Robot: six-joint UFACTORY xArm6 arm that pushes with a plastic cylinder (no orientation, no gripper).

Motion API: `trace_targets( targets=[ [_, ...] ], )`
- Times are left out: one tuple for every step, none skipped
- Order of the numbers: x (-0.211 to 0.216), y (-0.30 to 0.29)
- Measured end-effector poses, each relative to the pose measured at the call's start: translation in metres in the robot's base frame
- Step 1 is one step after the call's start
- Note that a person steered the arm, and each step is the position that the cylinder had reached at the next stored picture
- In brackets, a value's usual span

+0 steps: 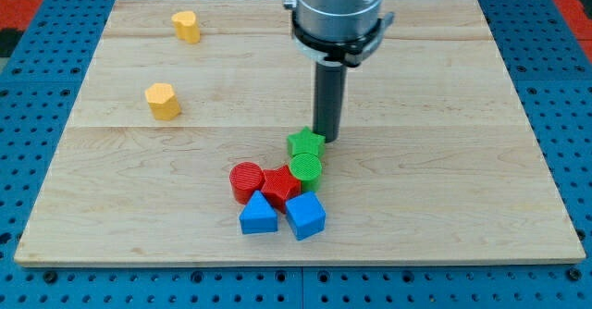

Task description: Move yellow hexagon towards yellow heart

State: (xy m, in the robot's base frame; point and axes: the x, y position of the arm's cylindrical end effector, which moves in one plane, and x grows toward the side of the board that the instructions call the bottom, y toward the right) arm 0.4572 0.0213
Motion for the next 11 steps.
trace_targets(
  targets=[
    [0.000, -0.024],
    [0.000, -0.029],
    [0.005, -0.030],
    [-0.009, -0.069],
    [-0.015, -0.112],
    [-0.015, -0.154],
    [-0.032, -0.183],
    [-0.034, -0.230],
    [-0.041, -0.243],
    [-0.056, -0.224],
    [-0.087, -0.219]
  ],
)
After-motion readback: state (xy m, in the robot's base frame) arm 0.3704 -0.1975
